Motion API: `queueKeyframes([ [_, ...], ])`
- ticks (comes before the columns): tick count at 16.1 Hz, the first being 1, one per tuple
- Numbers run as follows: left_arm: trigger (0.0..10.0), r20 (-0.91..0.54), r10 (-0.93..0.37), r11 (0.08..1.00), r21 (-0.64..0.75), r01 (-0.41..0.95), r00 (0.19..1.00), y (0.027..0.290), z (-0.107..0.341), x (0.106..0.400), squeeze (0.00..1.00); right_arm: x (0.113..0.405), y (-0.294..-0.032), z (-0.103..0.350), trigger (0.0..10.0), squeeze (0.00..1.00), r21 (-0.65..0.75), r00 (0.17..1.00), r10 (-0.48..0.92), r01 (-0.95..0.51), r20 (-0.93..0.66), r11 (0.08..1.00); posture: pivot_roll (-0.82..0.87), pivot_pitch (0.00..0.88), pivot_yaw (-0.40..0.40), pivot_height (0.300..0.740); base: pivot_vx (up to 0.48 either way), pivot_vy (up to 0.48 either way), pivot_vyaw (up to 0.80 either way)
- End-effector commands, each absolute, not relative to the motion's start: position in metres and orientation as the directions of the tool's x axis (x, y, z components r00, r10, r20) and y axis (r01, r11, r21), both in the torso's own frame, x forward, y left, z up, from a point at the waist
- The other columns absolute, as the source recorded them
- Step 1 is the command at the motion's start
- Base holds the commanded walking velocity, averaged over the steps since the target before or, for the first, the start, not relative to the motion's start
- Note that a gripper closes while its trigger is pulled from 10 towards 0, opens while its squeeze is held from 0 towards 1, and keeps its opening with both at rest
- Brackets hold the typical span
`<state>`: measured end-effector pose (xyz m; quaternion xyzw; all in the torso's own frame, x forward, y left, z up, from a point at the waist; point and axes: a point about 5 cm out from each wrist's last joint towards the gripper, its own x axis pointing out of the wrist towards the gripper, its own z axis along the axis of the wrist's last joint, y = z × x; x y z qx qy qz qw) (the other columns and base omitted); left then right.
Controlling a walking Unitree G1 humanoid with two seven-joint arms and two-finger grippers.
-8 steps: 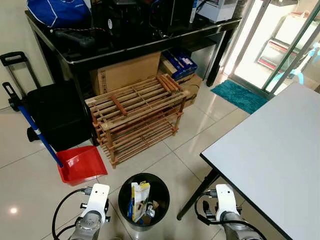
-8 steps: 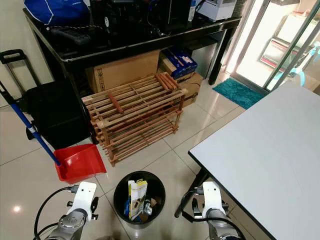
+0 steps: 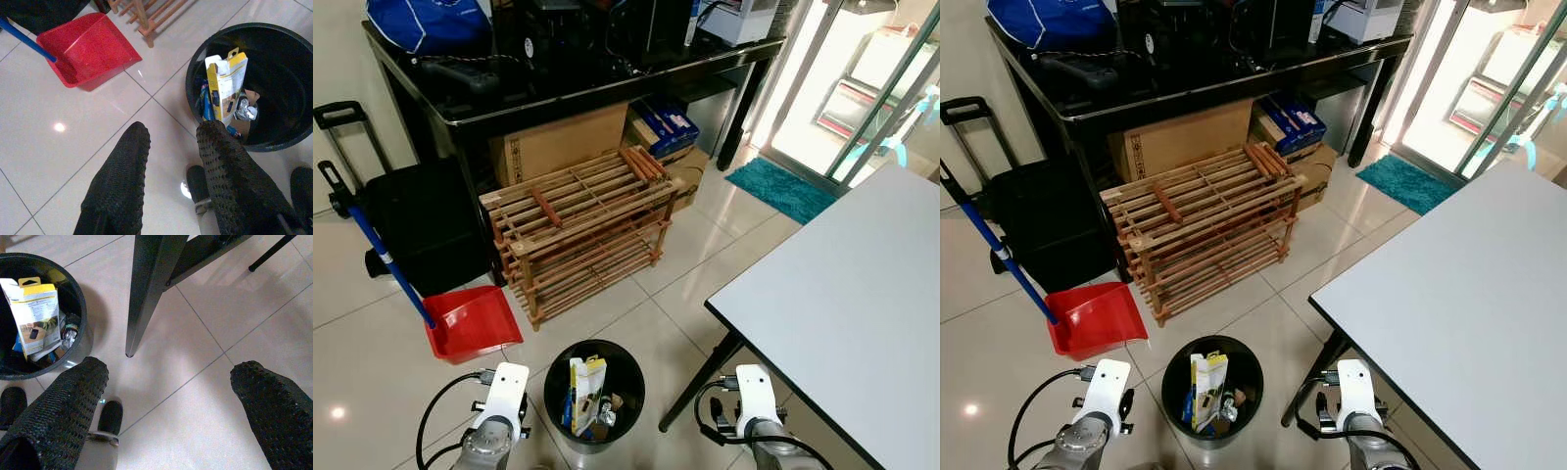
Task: Picking trash to rubbish bin
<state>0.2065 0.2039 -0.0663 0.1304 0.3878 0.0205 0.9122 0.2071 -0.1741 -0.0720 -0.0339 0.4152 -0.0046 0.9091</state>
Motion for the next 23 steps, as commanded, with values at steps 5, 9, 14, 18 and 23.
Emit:
queueKeyframes([
  [5, 10.0, -0.710, 0.131, 0.965, 0.252, 0.075, 0.692, 0.1995, -0.0695, 0.2020, 0.00, 0.2025, -0.1791, -0.0742, 10.0, 0.00, -0.079, 0.643, -0.044, -0.025, -0.765, 0.997, 0.03, 0.000, -0.105, 0.740, -0.257, 0.000, 0.00],
  [9, 10.0, -0.710, 0.128, 0.965, 0.251, 0.079, 0.693, 0.1986, -0.0693, 0.2025, 0.00, 0.2047, -0.1783, -0.0730, 10.0, 0.00, -0.077, 0.647, -0.039, -0.030, -0.761, 0.997, 0.03, 0.000, -0.108, 0.740, -0.284, 0.000, 0.00],
  [14, 10.0, -0.705, 0.138, 0.966, 0.251, 0.063, 0.695, 0.2004, -0.0679, 0.2048, 0.00, 0.2038, -0.1792, -0.0734, 10.0, 0.00, -0.077, 0.645, -0.040, -0.029, -0.763, 0.997, 0.03, 0.000, -0.114, 0.740, -0.281, 0.000, 0.00],
  [18, 10.0, -0.701, 0.145, 0.966, 0.252, 0.052, 0.698, 0.2015, -0.0670, 0.2060, 0.00, 0.2017, -0.1792, -0.0746, 10.0, 0.00, -0.074, 0.641, -0.040, -0.026, -0.766, 0.997, 0.03, 0.000, -0.115, 0.740, -0.281, 0.000, 0.00],
  [23, 10.0, -0.701, 0.152, 0.966, 0.255, 0.046, 0.697, 0.2029, -0.0672, 0.2052, 0.00, 0.2026, -0.1767, -0.0743, 10.0, 0.00, -0.065, 0.643, -0.034, -0.025, -0.765, 0.998, 0.02, 0.000, -0.110, 0.740, -0.223, 0.000, 0.00],
])
